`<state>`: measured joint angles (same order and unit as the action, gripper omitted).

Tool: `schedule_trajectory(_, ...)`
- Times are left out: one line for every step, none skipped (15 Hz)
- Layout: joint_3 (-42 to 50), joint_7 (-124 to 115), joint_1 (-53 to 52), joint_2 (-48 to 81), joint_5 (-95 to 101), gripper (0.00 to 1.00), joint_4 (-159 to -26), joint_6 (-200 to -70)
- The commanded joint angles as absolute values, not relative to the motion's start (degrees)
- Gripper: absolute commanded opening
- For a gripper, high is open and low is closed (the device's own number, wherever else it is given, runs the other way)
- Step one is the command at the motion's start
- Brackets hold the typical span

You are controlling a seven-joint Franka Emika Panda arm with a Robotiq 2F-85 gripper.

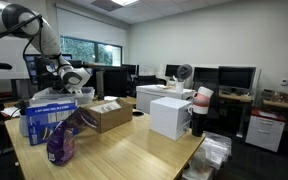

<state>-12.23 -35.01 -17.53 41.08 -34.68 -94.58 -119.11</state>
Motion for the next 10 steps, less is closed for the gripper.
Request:
schedule_trajectory(-12.1,-34.1,-17.7,39.1,-34.9,1.0,-97.4,-120.5)
schedule_trajectory(-11.7,-34.7,-18.0,39.0,-34.2,1.0,-97.4,-120.4)
schedule_trajectory(-11.4,-35.1,-18.3,38.9,-33.6,1.0,-97.4,-120.3)
schedule_trajectory(-11.3,-35.2,-18.3,38.9,-33.3,1.0,-97.4,-120.3)
schedule_trajectory(-11.0,-35.5,-18.5,38.8,-32.9,1.0,-97.4,-120.3)
schedule_trajectory(-10.9,-35.6,-18.6,38.8,-32.7,1.0,-97.4,-120.3)
schedule_trajectory(-10.7,-35.9,-18.8,38.7,-32.2,1.0,-97.5,-120.3)
schedule_trajectory(-10.3,-36.4,-19.2,38.5,-31.5,1.0,-97.5,-120.3)
schedule_trajectory(-10.1,-36.8,-19.3,38.4,-30.8,1.0,-97.6,-120.4)
schedule_trajectory(-9.9,-37.1,-19.5,38.3,-30.2,1.0,-97.6,-120.5)
